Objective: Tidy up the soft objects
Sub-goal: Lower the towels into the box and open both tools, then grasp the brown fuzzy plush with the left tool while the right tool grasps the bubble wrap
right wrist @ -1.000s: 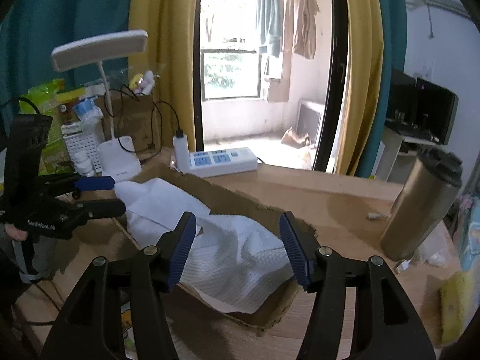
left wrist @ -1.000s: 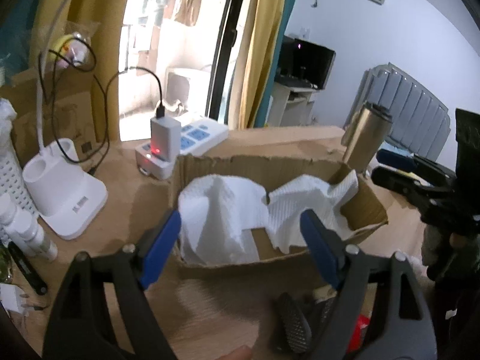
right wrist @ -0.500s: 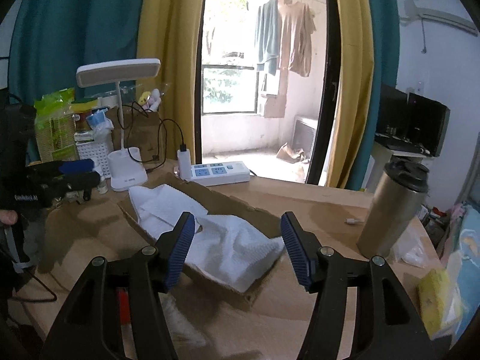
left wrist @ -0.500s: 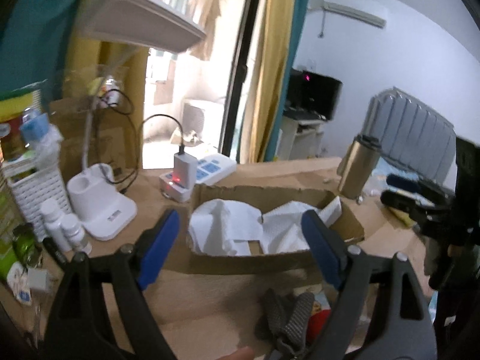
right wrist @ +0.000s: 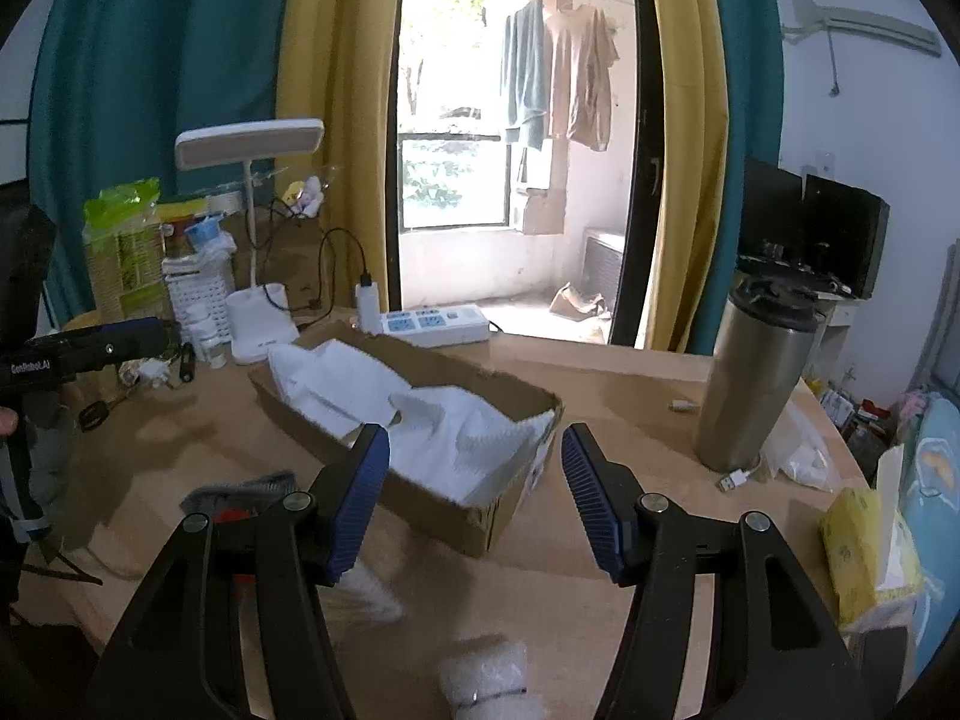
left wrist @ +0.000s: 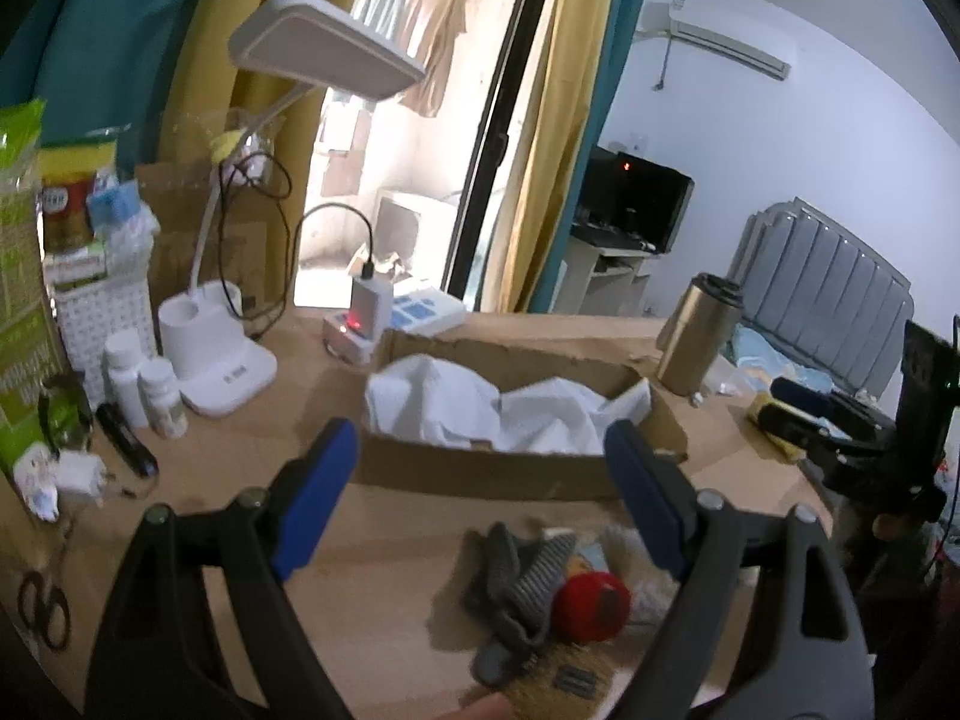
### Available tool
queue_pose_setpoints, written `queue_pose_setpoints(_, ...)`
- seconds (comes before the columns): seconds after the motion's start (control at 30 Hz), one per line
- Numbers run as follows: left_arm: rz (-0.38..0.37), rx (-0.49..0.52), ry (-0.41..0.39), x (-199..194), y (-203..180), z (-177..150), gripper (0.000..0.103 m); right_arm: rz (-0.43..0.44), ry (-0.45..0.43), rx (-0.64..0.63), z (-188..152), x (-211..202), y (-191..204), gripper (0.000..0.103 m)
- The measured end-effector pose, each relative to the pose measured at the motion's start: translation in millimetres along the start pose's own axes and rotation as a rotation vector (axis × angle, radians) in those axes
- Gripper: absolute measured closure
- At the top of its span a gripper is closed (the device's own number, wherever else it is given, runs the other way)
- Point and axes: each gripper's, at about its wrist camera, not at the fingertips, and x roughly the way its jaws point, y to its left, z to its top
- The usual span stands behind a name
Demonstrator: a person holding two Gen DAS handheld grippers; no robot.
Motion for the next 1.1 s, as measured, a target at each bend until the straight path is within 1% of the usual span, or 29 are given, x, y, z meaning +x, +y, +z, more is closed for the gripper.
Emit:
queue_pose_setpoints(0.17, -0.003, -0.042, 0.025, -6, -4, -15, 0.017, 0.014, 0.023, 0.007, -15, -7, -1, 0.04)
queue_pose_setpoints(0.27, 0.02, -0.051, 0.06, -6, -9, -24, 0.017, 0.038, 0.033, 0.033, -24, -11, -3, 0.039)
queue_pose_setpoints(0.4, 0.037, -0.036, 0.096, -6, -18, -36, 0.017, 0.044, 0.038, 0.06, -33, -16, -5, 0.039)
queue_pose_setpoints(0.57, 0.028, -0.05, 0.152, 0, -24, -52, 0.017, 0.039, 0.053, 0.09, -45, -19, -13, 0.039)
queue_pose_setpoints(0.67, 0.033, -0.034, 0.187, 6, -29, -62, 0.017, 0.038, 0.068, 0.102, -50, -19, -16, 0.039)
queue_pose_setpoints(1.1, 0.033, 0.001, 0.336, 19, -38, -101, 0.017, 0.033, 0.161, 0.108, -76, -7, -17, 0.039)
